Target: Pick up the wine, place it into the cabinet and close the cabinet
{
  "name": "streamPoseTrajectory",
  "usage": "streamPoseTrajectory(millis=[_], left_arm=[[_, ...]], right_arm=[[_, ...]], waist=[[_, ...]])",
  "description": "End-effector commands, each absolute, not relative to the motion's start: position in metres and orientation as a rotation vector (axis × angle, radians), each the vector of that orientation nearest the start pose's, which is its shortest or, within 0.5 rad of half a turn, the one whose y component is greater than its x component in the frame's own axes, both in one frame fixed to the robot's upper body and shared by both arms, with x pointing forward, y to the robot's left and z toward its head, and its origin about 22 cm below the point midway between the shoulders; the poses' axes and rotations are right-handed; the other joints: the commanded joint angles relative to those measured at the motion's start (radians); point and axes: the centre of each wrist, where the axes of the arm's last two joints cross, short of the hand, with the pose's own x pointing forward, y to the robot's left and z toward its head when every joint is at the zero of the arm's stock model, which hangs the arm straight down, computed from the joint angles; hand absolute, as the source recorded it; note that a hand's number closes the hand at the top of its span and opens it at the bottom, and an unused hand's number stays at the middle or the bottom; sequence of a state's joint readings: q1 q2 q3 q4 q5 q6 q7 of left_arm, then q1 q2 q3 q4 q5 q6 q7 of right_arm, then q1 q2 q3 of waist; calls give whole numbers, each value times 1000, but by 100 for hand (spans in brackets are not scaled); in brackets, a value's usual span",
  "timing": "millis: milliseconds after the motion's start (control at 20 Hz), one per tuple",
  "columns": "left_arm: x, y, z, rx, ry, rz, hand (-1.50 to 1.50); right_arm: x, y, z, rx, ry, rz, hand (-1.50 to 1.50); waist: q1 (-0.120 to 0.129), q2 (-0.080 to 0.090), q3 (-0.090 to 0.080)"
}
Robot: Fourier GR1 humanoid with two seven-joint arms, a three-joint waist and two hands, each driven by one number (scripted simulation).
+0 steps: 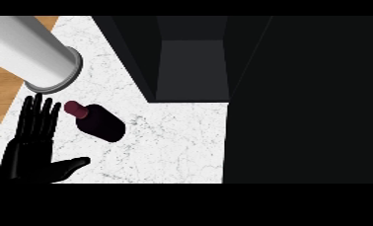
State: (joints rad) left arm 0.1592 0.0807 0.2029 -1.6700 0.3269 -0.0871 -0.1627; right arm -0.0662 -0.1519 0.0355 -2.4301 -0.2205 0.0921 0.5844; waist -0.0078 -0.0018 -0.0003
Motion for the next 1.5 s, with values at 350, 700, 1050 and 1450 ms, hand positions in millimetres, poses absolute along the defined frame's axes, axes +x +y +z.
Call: streamPoseTrajectory(millis=[350, 700, 1050, 1450], left_arm=[[204, 306, -45, -65, -1710, 280, -150], [202, 310, -71, -88, -1709, 293, -150], [221, 305, -76, -77, -1696, 276, -150], [218, 309, -85, -68, -1704, 287, -150]], right_arm=[[117, -225, 206, 264, -1952, 284, -150], [133, -228, 214, 265, -1952, 281, -150], [137, -231, 210, 258, -1944, 289, -150], [106, -226, 218, 267, -1946, 287, -150]], waist=[[-4, 0, 0], [2, 1, 0], [2, 1, 0], [-3, -2, 0]])
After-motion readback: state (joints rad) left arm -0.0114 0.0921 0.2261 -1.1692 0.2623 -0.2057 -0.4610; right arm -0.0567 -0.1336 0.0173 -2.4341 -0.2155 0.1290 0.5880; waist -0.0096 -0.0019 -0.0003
